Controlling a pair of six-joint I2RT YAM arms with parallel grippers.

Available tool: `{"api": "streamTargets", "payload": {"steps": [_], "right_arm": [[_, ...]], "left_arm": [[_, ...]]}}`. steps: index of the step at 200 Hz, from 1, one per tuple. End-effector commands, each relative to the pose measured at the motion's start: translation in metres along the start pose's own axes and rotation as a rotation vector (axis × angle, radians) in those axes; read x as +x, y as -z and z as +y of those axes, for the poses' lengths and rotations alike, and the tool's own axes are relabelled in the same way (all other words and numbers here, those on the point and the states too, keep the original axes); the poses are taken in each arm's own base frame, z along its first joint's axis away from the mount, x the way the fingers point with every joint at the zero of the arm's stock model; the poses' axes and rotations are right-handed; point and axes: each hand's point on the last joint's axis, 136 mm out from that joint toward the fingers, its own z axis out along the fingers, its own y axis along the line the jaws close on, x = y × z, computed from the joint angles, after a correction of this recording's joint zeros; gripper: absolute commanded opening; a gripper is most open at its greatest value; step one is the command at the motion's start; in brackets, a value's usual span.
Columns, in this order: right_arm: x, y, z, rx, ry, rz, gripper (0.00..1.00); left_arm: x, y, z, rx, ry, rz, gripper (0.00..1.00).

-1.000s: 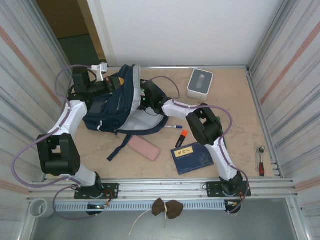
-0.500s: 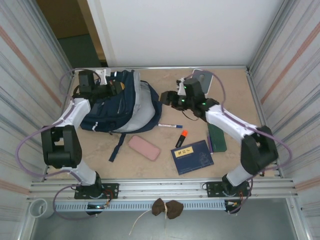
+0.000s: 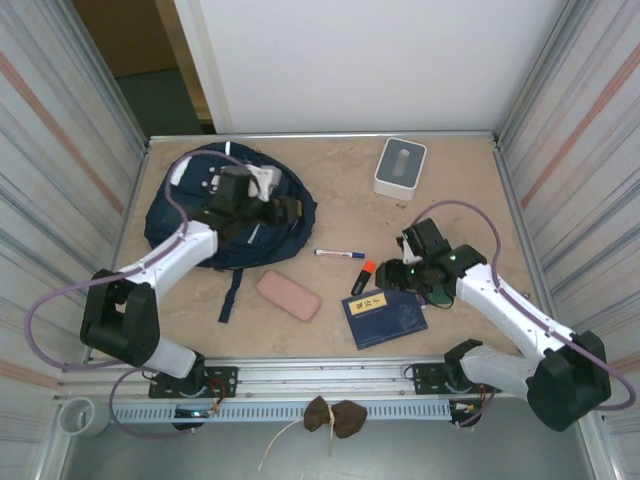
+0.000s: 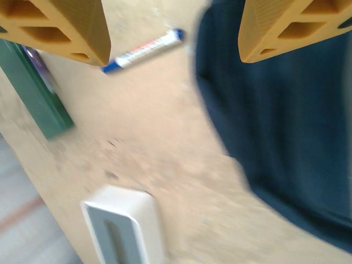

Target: Pack the student bag

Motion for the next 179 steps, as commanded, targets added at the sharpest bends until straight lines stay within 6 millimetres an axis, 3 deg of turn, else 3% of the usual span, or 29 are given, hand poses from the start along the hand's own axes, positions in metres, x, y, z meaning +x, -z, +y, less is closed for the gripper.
{"api": "streamTargets", "payload": {"steps": [1,20,46,111,133,153,179], "right_arm": [[0.025,-0.016,-0.009,-0.042,-0.097,0.064,0.59],[0.025,-0.031,-0.018,-0.049,-0.139,0.055,0.56],[0.013,-0.045,-0.029,-0.037,-0.158,0.025,0.52],[-0.025,-0.074,-0.012,-0.064,-0.013,0.062,0.5],[-0.05,-0.085,0.002,-0.082,0.027,0.079,0.5],[-0.066,-0.082,0.015,-0.107,0.055,0.079,0.5],[-0.072,-0.059,0.027,-0.131,0.082,0.048,0.52]], "left_arm": [[0.031,-0.013,-0.041,0.09,-0.035,0.051,0.62],[0.062,-0.023,-0.069,0.18,-0.028,0.126,0.6],[0.088,-0.03,-0.085,0.196,-0.065,0.198,0.58],[0.12,-0.028,-0.073,0.145,-0.146,0.299,0.59],[0.126,-0.029,-0.072,0.148,-0.134,0.317,0.59],[0.131,-0.027,-0.07,0.145,-0.112,0.331,0.59],[0.135,-0.024,-0.078,0.157,-0.105,0.336,0.6]]}}
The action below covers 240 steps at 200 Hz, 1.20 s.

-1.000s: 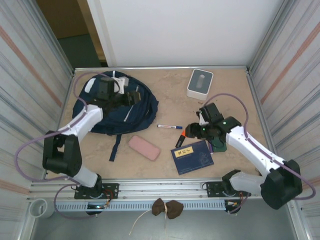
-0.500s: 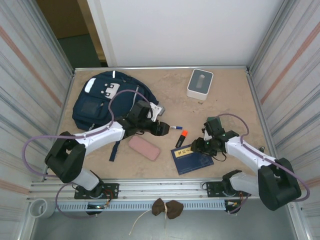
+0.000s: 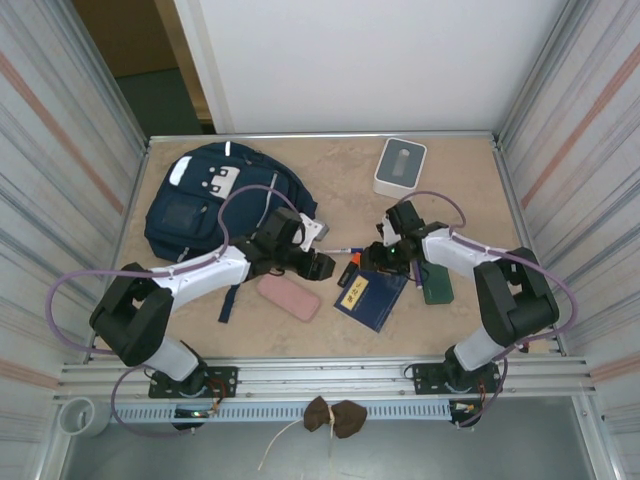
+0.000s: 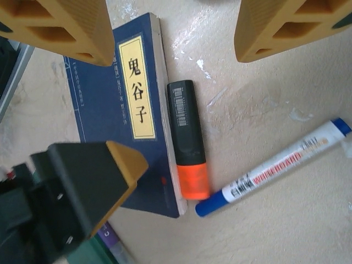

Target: Pack the student bag

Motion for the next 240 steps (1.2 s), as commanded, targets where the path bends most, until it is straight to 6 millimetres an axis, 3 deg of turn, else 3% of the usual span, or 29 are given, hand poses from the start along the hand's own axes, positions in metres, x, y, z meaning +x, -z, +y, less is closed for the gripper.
{"api": "streamTargets", "payload": {"steps": [1,16,44,83,171,240], "right_arm": [[-0.004,0.021,0.014,-0.032,0.063,-0.017,0.53],[0.01,0.034,0.01,-0.015,0.041,-0.015,0.55],[0.048,0.051,-0.024,0.117,-0.038,-0.016,0.6],[0.079,0.056,-0.05,0.169,-0.159,-0.05,0.67],[0.082,0.024,-0.047,0.046,-0.289,-0.083,0.68],[0.088,0.013,-0.052,0.022,-0.333,-0.088,0.58]], "left_arm": [[0.01,0.001,-0.008,0.015,0.006,0.027,0.6],[0.015,-0.004,-0.02,0.031,0.002,0.043,0.6],[0.027,-0.018,-0.036,0.036,0.043,0.087,0.6],[0.044,-0.037,-0.03,-0.065,0.081,0.175,0.61],[0.063,-0.07,-0.04,-0.046,0.088,0.263,0.61],[0.071,-0.081,-0.055,0.034,0.12,0.278,0.49]]}}
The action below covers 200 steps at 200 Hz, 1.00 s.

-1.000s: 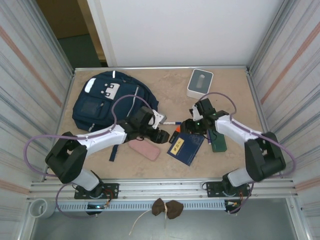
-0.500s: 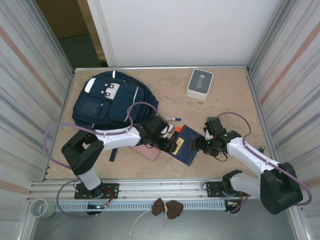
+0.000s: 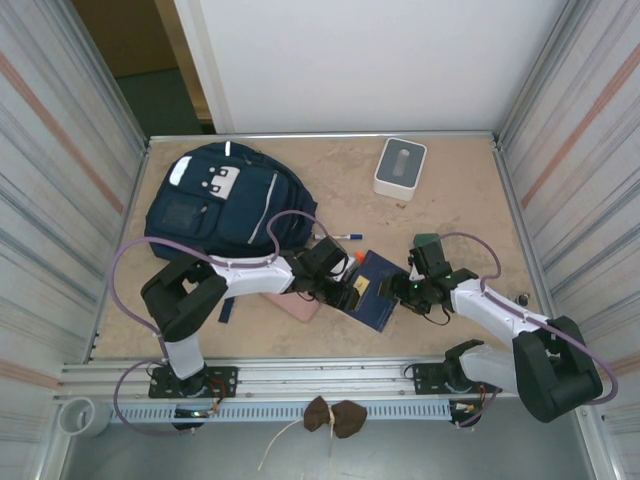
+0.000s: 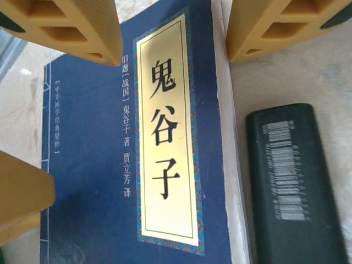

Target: Pack the student bag

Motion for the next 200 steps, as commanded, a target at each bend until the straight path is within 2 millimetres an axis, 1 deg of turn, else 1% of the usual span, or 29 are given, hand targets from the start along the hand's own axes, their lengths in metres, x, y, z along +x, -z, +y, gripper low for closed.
{"api": "streamTargets", "payload": {"steps": [1,34,66,72,80,95,128,157,168,183,200], "right_arm": [[0.004,-0.006,-0.001,-0.026,-0.037,0.002,0.58],[0.009,-0.004,-0.003,-0.056,-0.072,-0.02,0.49],[0.01,0.002,-0.003,-0.082,-0.093,-0.06,0.4],[0.012,0.001,-0.005,-0.073,-0.097,-0.059,0.38],[0.01,0.006,-0.002,-0.088,-0.089,-0.078,0.37],[0.01,0.007,-0.004,-0.084,-0.085,-0.083,0.35],[0.012,0.007,-0.008,-0.053,-0.063,-0.063,0.36],[0.011,0.011,-0.011,-0.061,-0.048,-0.056,0.39],[0.01,0.014,-0.004,-0.12,-0.022,-0.057,0.39],[0.007,0.021,0.012,-0.212,0.02,-0.075,0.35],[0.003,0.031,0.02,-0.259,0.042,-0.114,0.27]], "left_arm": [[0.0,-0.005,-0.012,0.053,0.016,0.005,0.48],[-0.001,-0.009,-0.015,0.064,0.017,0.0,0.4],[0.0,-0.015,-0.02,0.074,0.01,0.008,0.38],[0.0,-0.017,-0.02,0.076,0.01,0.009,0.36],[0.0,-0.018,-0.02,0.078,0.011,0.009,0.34],[-0.001,-0.018,-0.022,0.084,0.005,0.002,0.3],[-0.006,-0.018,-0.031,0.125,-0.02,-0.013,0.19],[-0.01,-0.016,-0.046,0.211,-0.064,-0.037,0.04],[-0.011,-0.016,-0.05,0.23,-0.075,-0.038,0.0],[-0.011,-0.018,-0.05,0.229,-0.083,-0.023,0.0],[-0.011,-0.02,-0.051,0.232,-0.085,-0.013,0.0]]}}
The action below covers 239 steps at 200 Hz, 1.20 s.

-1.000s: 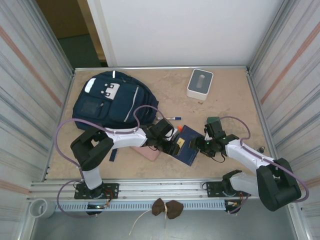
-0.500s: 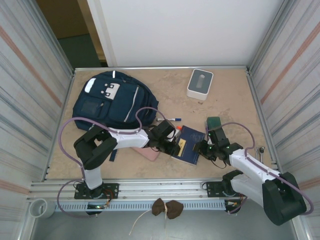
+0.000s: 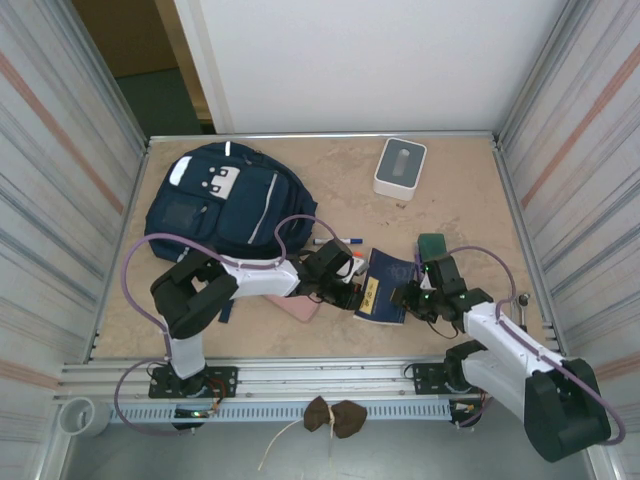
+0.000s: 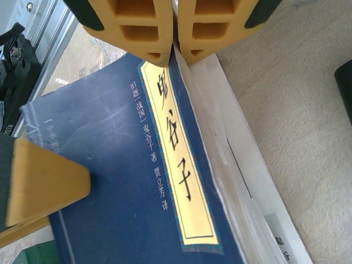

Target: Pack the student bag

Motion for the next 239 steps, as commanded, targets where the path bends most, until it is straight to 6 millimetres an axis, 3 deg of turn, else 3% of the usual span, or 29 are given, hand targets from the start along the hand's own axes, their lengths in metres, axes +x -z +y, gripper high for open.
{"api": "streamTargets", "payload": {"steps": [1,25,46,62,83,100,125,152,207,239], "right_arm": [[-0.001,0.012,0.033,-0.168,0.094,-0.008,0.26],[-0.005,0.023,0.04,-0.206,0.113,-0.05,0.09],[-0.011,0.034,0.042,-0.203,0.116,-0.078,0.01],[-0.019,0.047,0.048,-0.204,0.125,-0.105,0.0],[-0.034,0.072,0.068,-0.245,0.143,-0.155,0.0],[-0.045,0.092,0.088,-0.286,0.17,-0.191,0.0],[-0.06,0.113,0.113,-0.32,0.208,-0.224,0.0],[-0.073,0.122,0.135,-0.354,0.235,-0.228,0.0],[-0.083,0.106,0.145,-0.376,0.232,-0.175,0.0],[-0.083,0.1,0.141,-0.364,0.232,-0.166,0.0]], "left_arm": [[-0.006,-0.008,-0.021,0.089,-0.07,0.006,0.0],[-0.008,-0.005,-0.022,0.088,-0.072,0.003,0.03],[-0.016,0.007,-0.027,0.095,-0.09,-0.024,0.1],[-0.026,0.027,-0.029,0.086,-0.115,-0.059,0.2],[-0.044,0.067,-0.021,0.019,-0.151,-0.14,0.36],[-0.061,0.107,0.005,-0.134,-0.172,-0.229,0.45],[-0.083,0.168,0.064,-0.453,-0.164,-0.337,0.55],[-0.099,0.215,0.122,-0.695,-0.113,-0.361,0.66],[-0.131,0.238,0.206,-0.851,-0.002,-0.263,0.67],[-0.139,0.234,0.236,-0.884,0.024,-0.218,0.67]]}}
